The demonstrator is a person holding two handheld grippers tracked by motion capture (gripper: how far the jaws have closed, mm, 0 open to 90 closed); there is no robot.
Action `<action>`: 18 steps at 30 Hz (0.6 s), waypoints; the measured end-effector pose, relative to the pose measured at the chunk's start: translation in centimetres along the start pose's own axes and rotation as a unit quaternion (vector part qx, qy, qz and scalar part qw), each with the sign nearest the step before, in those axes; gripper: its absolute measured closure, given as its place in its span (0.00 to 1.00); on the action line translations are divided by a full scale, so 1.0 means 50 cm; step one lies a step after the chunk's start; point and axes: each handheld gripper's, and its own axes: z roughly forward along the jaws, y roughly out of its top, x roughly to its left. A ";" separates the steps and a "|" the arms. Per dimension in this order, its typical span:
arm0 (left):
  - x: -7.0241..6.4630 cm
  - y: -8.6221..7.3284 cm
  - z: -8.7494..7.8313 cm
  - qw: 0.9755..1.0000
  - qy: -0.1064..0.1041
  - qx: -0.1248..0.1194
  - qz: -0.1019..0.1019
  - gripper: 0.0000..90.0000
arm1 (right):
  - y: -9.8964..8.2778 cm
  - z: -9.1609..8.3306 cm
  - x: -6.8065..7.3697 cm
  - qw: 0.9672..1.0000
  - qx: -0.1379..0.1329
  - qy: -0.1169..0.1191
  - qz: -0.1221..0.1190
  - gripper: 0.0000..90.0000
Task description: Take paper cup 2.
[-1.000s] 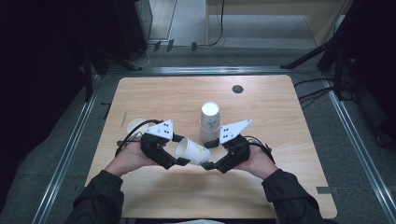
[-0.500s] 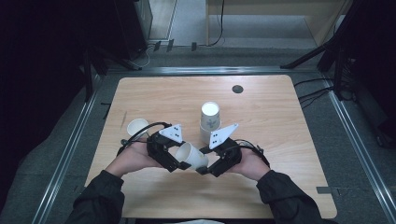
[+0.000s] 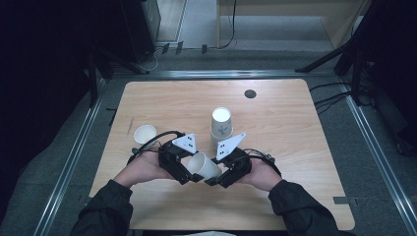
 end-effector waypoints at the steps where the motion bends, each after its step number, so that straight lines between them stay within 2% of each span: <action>1: 0.000 -0.001 -0.003 1.000 0.002 -0.006 -0.001 0.14 | 0.000 -0.004 -0.001 1.000 -0.004 -0.001 0.002 0.37; 8: 0.010 -0.015 -0.017 0.998 -0.002 -0.055 -0.018 0.15 | 0.000 -0.034 -0.007 0.999 -0.031 -0.013 0.014 0.37; 12: 0.016 -0.024 -0.021 0.996 0.001 -0.085 -0.037 0.15 | -0.001 -0.048 -0.009 0.999 -0.043 -0.015 0.018 0.37; 16: 0.019 -0.030 -0.024 0.994 0.003 -0.102 -0.042 0.15 | -0.003 -0.058 -0.011 0.998 -0.052 -0.021 0.021 0.37; 18: 0.021 -0.032 -0.026 0.992 0.000 -0.118 -0.049 0.15 | -0.003 -0.062 -0.012 0.998 -0.058 -0.019 0.025 0.37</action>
